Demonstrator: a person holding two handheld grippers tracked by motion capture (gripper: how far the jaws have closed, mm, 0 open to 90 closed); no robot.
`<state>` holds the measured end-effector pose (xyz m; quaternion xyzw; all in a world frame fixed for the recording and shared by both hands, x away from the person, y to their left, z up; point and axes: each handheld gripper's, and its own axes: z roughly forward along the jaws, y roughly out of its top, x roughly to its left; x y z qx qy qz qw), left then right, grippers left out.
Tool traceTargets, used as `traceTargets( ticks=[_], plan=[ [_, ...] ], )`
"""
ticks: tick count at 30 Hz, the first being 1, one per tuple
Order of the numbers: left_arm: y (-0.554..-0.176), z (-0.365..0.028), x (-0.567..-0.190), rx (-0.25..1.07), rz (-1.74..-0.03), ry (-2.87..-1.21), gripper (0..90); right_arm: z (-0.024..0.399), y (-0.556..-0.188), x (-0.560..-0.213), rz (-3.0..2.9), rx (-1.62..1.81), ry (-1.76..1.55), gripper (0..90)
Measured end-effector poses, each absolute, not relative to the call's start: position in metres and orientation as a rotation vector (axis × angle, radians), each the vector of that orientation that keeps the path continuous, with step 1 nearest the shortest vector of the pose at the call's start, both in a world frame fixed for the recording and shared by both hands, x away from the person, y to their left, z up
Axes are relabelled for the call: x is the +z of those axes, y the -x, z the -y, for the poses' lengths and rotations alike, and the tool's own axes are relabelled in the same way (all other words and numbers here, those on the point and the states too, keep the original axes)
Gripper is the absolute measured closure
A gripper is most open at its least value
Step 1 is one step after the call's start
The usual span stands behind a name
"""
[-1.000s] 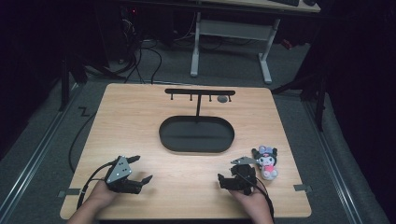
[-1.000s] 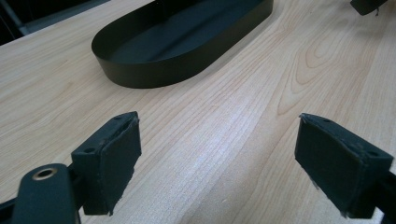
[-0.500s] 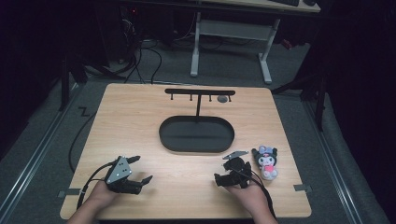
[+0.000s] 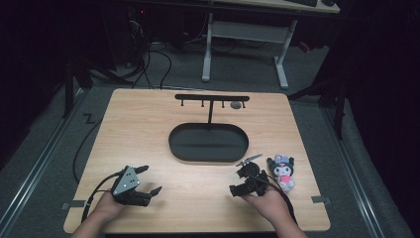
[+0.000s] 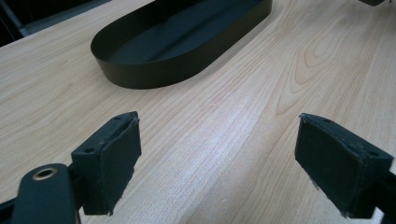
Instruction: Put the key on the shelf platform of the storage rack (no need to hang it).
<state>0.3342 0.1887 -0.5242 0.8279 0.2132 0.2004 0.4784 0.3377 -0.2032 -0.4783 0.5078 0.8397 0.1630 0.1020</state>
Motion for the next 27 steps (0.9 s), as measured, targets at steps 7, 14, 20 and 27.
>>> traceTargets(
  ticks=[7,14,20,27],
  plan=[
    [-0.334,-0.189,-0.524,0.488,-0.522,-2.021,15.4,0.199,-0.34,-0.477,-2.521,0.418,-1.469,19.1],
    [-0.335,-0.189,-0.524,0.487,-0.523,-2.019,15.4,0.2,-0.344,-0.478,-2.572,0.36,-1.495,16.0],
    [-0.334,-0.189,-0.524,0.487,-0.524,-2.018,15.4,0.205,-0.35,-0.471,-2.591,0.308,-1.53,17.8],
    [-0.334,-0.189,-0.524,0.486,-0.524,-2.019,15.4,0.218,-0.353,-0.462,-2.566,0.263,-1.578,23.0]
  ],
)
